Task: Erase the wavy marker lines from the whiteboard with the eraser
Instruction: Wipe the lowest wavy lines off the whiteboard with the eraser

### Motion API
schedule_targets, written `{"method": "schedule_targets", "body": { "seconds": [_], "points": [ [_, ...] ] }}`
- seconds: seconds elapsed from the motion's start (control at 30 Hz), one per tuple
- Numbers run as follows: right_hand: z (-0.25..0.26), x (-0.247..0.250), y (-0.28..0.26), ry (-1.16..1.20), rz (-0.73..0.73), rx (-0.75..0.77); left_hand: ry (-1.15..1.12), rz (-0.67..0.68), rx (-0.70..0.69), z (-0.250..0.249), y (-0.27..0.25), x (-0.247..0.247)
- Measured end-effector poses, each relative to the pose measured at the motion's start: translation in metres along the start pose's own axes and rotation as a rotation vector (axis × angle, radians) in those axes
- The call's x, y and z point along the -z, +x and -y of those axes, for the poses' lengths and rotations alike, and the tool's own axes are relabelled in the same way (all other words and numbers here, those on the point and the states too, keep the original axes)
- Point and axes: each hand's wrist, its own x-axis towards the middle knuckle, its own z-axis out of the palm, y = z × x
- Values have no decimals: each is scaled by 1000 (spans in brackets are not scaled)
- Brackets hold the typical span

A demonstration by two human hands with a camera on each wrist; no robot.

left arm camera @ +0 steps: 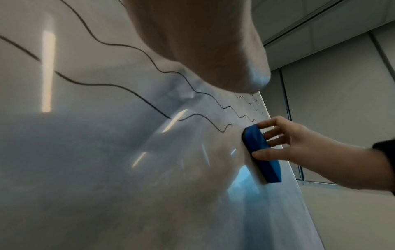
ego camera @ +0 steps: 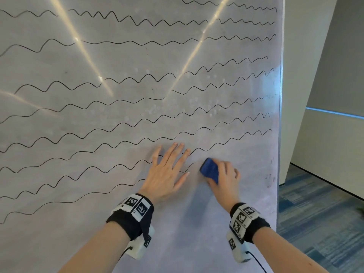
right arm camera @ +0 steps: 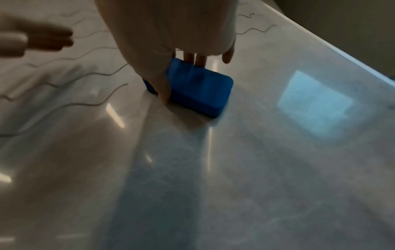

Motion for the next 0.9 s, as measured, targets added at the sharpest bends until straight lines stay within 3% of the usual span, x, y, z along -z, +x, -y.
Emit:
{"method": "schedule_targets", "body": {
  "seconds": [0.07, 0.13, 0.33, 0.37, 0.47, 0.53, 0.73, 0.83, 0.9],
  "points": [
    [1, -2, 3, 95, -38, -135, 11, -2, 6, 7, -7, 1],
    [16, -8, 1, 126, -25, -154, 20, -1, 9, 11, -14, 2],
    [49, -23, -22, -9, 97, 252, 15, 24, 0, 11, -20, 4],
    [43, -21, -19, 5, 86, 215, 16, 28, 2, 12, -22, 6],
    [24, -15, -3, 166, -19, -134, 35, 38, 7, 21, -32, 9],
    [31, -16, 4, 155, -83, -234, 42, 40, 8, 25, -40, 11],
    [97, -44, -35, 78, 73, 103, 2, 40, 3, 25, -46, 11],
    [87, -39, -36, 34, 116, 210, -2, 44, 15, 27, -47, 15],
    [68, -31, -26, 43, 101, 184, 8, 46, 26, 31, -51, 19]
  ]
}}
